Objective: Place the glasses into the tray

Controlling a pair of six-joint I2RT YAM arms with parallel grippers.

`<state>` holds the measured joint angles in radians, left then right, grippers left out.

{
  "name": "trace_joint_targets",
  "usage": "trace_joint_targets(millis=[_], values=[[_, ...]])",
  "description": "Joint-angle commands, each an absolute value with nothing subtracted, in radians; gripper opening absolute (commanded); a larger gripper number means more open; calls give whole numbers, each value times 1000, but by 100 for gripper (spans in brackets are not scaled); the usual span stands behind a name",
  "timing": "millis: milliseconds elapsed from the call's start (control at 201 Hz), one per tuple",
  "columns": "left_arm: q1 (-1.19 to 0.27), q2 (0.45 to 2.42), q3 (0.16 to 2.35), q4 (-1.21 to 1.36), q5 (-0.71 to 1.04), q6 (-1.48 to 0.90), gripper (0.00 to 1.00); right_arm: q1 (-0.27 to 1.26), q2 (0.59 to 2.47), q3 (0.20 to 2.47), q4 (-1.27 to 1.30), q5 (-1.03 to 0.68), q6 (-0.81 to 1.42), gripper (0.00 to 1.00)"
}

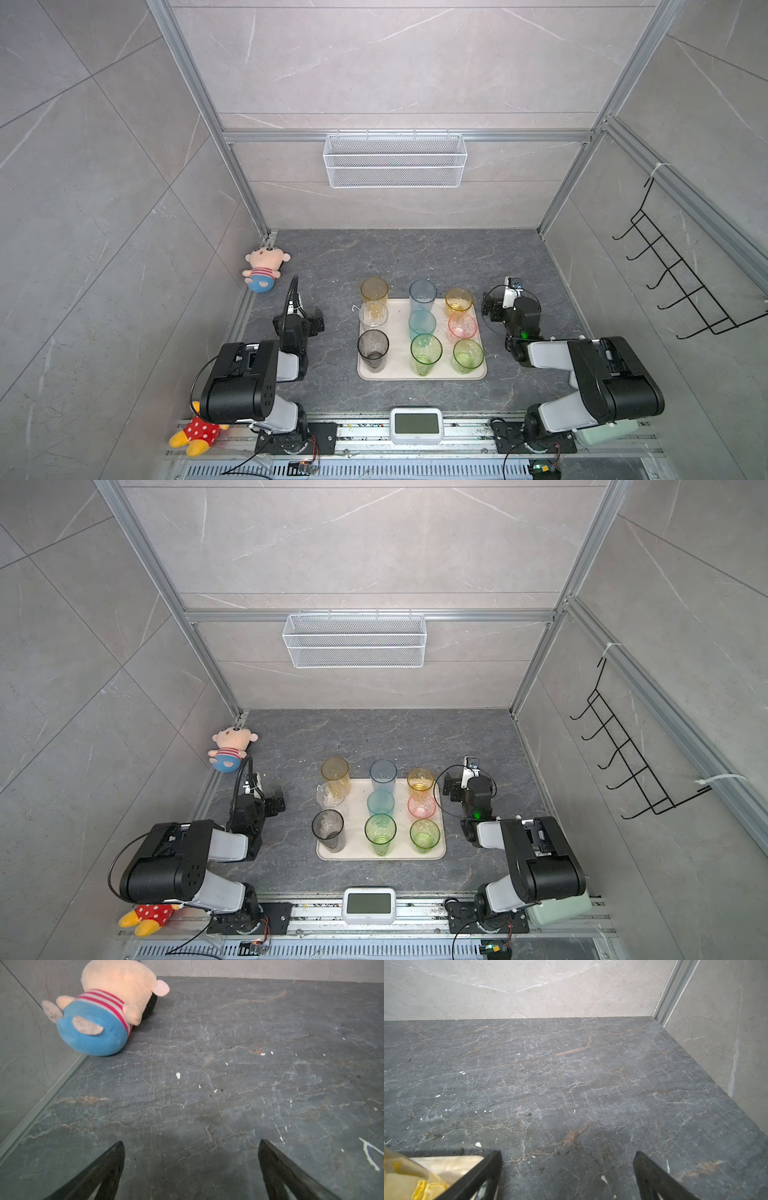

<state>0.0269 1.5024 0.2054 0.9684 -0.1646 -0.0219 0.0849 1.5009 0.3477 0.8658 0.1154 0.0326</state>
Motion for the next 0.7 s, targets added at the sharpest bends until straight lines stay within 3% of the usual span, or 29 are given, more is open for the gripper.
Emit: trace_joint_targets(millis=[0,90,692], values=[[32,1494,285,980,-193,-35,100,92,1507,354,877,129,24,99],[31,1497,346,865,-214,-46,100,92,1508,354,877,130,23,99],[32,1501,343,881,-216,-44,100,101,1509,360,867,137,17,99]])
